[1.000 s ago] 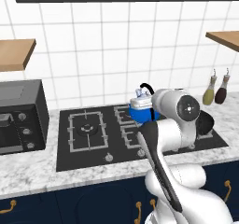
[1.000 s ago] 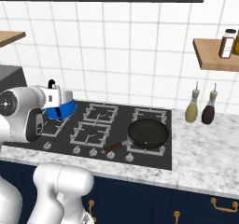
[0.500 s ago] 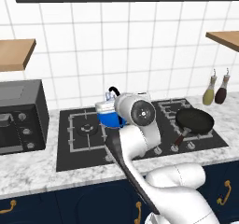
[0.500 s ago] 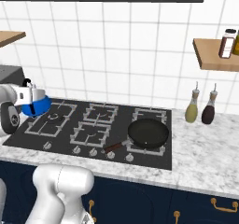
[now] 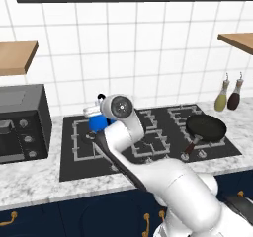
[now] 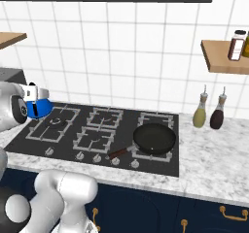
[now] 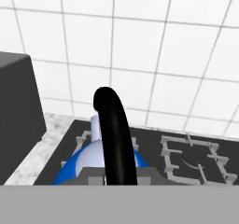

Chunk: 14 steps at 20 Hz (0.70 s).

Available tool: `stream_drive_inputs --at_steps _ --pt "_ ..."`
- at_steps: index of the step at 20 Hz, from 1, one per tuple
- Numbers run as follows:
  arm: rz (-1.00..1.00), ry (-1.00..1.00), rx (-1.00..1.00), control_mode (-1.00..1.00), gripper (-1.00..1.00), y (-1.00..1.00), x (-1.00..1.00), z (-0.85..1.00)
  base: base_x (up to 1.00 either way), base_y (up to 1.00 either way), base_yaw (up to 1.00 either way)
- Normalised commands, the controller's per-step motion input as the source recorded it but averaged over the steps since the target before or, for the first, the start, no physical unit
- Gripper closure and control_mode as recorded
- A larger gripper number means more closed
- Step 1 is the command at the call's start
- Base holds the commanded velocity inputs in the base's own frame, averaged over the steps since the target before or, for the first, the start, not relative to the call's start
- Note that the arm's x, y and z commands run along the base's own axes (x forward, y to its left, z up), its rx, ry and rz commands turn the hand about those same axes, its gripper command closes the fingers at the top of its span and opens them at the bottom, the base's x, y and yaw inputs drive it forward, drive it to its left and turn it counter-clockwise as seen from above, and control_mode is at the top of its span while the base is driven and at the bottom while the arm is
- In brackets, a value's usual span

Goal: Pick the kettle from the counter and place it on a stove burner. Then turn the burner on.

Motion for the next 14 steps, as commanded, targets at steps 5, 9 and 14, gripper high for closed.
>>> stream_drive_inputs --at_steps 5,9,14 --pt "0.00 0.03 -0.08 -1.00 1.00 0.28 0.59 -0.34 0.00 0.00 0.00" --pt "0.00 0.00 -0.06 -1.00 1.00 0.00 0.29 -0.54 0.00 0.00 0.00" --pt "0.00 0.00 -0.03 -1.00 1.00 0.00 0.25 -0.62 0.00 0.00 0.00"
